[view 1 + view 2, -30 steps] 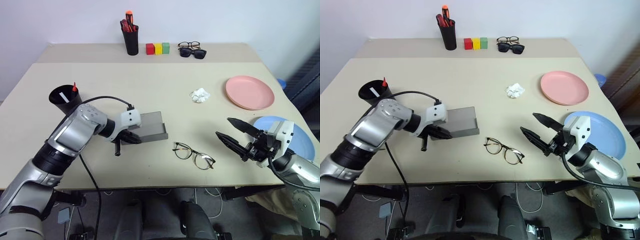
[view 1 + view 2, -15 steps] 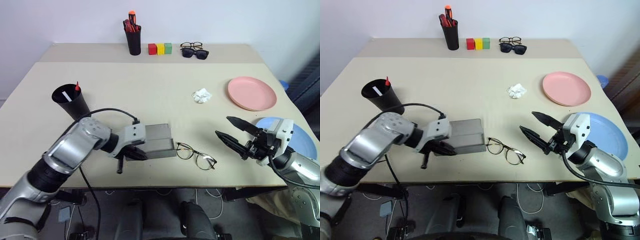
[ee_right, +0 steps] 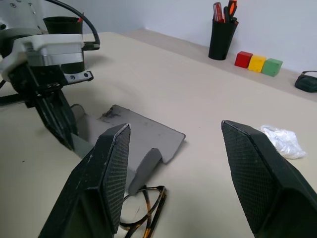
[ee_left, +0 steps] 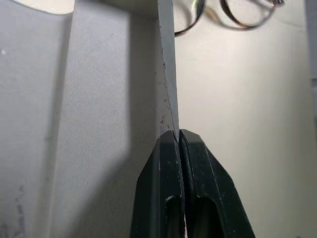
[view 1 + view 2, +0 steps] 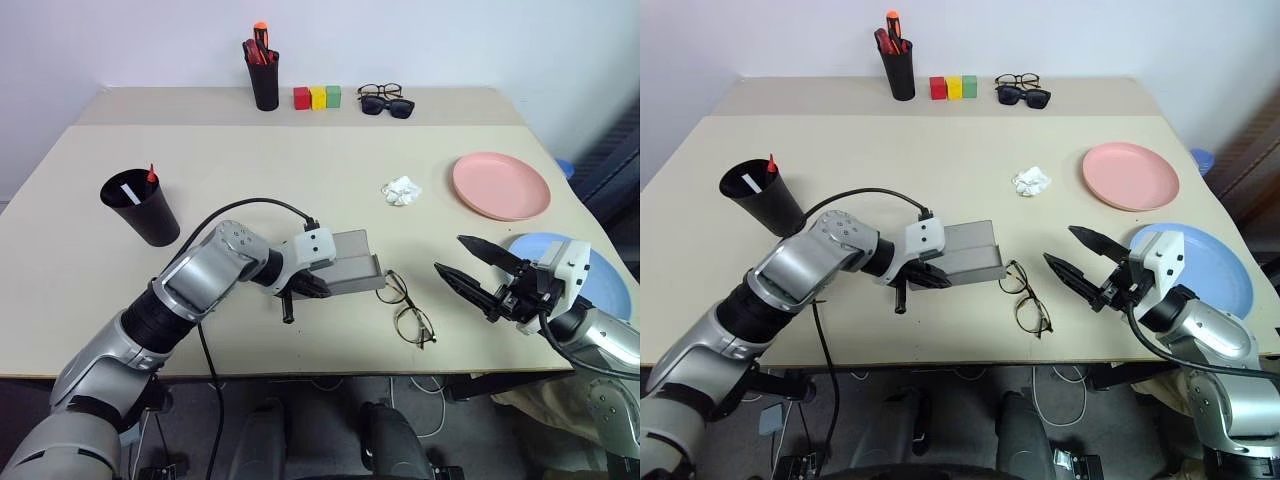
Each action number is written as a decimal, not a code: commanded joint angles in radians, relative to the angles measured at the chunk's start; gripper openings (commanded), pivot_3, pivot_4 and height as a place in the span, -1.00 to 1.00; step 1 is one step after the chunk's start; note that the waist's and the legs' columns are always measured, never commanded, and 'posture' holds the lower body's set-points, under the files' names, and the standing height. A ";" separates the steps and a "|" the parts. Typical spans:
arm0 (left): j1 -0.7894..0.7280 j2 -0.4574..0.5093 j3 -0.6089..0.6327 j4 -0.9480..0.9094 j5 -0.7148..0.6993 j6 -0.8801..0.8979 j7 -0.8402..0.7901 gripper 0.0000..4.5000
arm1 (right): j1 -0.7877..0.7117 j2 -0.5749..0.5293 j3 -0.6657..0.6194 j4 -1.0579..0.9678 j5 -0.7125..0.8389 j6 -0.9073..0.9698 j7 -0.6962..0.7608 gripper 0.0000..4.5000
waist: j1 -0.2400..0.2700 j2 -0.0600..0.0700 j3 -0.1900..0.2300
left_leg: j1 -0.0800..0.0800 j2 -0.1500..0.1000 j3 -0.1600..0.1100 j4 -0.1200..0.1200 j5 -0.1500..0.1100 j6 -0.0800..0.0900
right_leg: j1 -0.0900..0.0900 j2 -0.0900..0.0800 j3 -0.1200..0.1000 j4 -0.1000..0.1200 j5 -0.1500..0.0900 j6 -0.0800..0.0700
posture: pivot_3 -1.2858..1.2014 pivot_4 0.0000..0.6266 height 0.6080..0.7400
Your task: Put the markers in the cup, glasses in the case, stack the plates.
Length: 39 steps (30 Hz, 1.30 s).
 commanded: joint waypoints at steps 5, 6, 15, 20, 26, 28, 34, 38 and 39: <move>-0.003 0.074 0.047 0.194 0.072 -0.358 -0.048 -0.99 | -0.013 -0.014 -0.021 -0.029 0.014 -0.007 -0.005 0.32 | 0.002 0.000 0.000 | 0.000 0.000 0.000 0.000 0.000 0.000 | 0.000 0.000 0.000 0.000 0.000 0.000 | 0.03 -0.52 1.00; -0.007 0.077 0.027 0.232 0.098 -0.405 -0.063 -0.99 | -0.019 -0.015 -0.017 -0.024 0.013 -0.007 -0.004 0.32 | 0.003 0.000 0.000 | 0.000 0.000 0.000 0.000 0.000 0.000 | 0.000 0.000 0.000 0.000 0.000 0.000 | 0.03 -0.52 1.00; -0.025 0.019 -0.009 0.292 0.157 -0.508 -0.182 -0.99 | 0.034 -0.059 -0.059 -0.011 0.018 0.001 0.058 0.32 | 0.006 0.000 -0.001 | 0.000 0.000 0.000 0.000 0.000 0.000 | 0.001 0.000 0.000 -0.001 0.000 0.000 | 0.03 -0.52 1.00; -0.047 -0.023 0.005 0.315 0.175 -0.510 -0.191 -0.99 | 0.152 -0.078 -0.145 -0.019 0.029 -0.011 0.112 0.32 | 0.005 0.001 -0.001 | 0.000 0.000 0.000 0.001 0.000 0.000 | 0.001 0.000 0.000 0.000 0.000 0.000 | 0.03 -0.52 1.00; -0.057 -0.050 0.019 0.326 0.184 -0.504 -0.196 -0.99 | 0.303 -0.065 -0.259 -0.070 0.061 -0.009 0.142 0.32 | 0.003 0.001 -0.001 | 0.000 0.000 0.000 0.001 0.000 0.000 | 0.001 0.000 0.000 0.000 0.000 0.000 | 0.03 -0.52 1.00; -0.056 -0.054 0.020 0.322 0.183 -0.503 -0.198 -0.99 | 0.350 -0.057 -0.293 -0.090 0.072 -0.008 0.144 0.32 | 0.003 0.001 -0.001 | 0.000 0.000 0.000 0.001 0.000 0.000 | 0.001 0.000 0.000 0.000 0.000 0.000 | 0.03 -0.52 1.00; -0.064 -0.076 0.014 0.323 0.189 -0.488 -0.197 -0.99 | 0.445 -0.035 -0.360 -0.159 0.104 0.013 0.113 0.32 | 0.003 0.001 -0.001 | 0.000 0.000 0.000 0.001 0.000 0.000 | 0.001 -0.001 0.000 -0.001 0.000 0.000 | 0.03 -0.52 1.00; -0.074 -0.089 0.010 0.339 0.207 -0.484 -0.190 -0.99 | 0.451 -0.036 -0.359 -0.183 0.112 0.026 0.090 0.32 | 0.003 0.001 -0.001 | 0.000 0.000 0.000 0.001 0.000 0.000 | 0.001 -0.001 0.000 -0.001 0.000 0.000 | 0.03 -0.52 1.00; -0.076 -0.092 0.010 0.344 0.212 -0.483 -0.187 -0.99 | 0.450 -0.037 -0.357 -0.189 0.114 0.031 0.083 0.32 | 0.004 0.001 -0.001 | 0.000 0.000 0.000 0.001 0.000 0.000 | 0.001 -0.001 0.000 -0.001 0.000 0.000 | 0.03 -0.52 1.00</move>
